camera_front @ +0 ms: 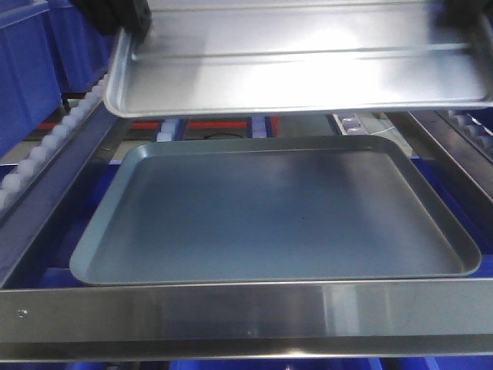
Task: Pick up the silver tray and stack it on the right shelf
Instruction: 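Lower the silver tray into the grey-blue tray with both grippers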
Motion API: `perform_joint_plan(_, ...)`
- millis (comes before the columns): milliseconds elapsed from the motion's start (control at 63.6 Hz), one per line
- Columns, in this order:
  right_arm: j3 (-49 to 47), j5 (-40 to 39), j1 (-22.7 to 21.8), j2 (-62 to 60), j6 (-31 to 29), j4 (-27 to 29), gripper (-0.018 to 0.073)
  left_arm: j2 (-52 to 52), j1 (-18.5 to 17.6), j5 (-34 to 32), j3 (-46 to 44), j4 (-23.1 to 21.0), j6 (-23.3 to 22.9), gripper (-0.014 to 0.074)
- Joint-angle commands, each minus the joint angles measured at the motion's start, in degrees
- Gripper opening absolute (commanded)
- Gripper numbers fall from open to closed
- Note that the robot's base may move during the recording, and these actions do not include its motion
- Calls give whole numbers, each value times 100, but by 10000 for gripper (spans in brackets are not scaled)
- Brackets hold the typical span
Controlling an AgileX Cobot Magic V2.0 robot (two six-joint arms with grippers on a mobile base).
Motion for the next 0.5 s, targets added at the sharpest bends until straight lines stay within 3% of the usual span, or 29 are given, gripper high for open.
perform_joint_plan(0, -374, -278, -19, 282, -253, -185, 54, 76, 181, -359, -173, -34, 284, -95)
perform_joint_plan(236, -511, -381, -58, 1334, -253, -190, 54, 784, 601, -554, -173, -34, 326, -95)
perform_joint_plan(487, -511, -721, -326, 2090, -253, -195, 54, 1478, 604, -658, -173, 192, 410, -95)
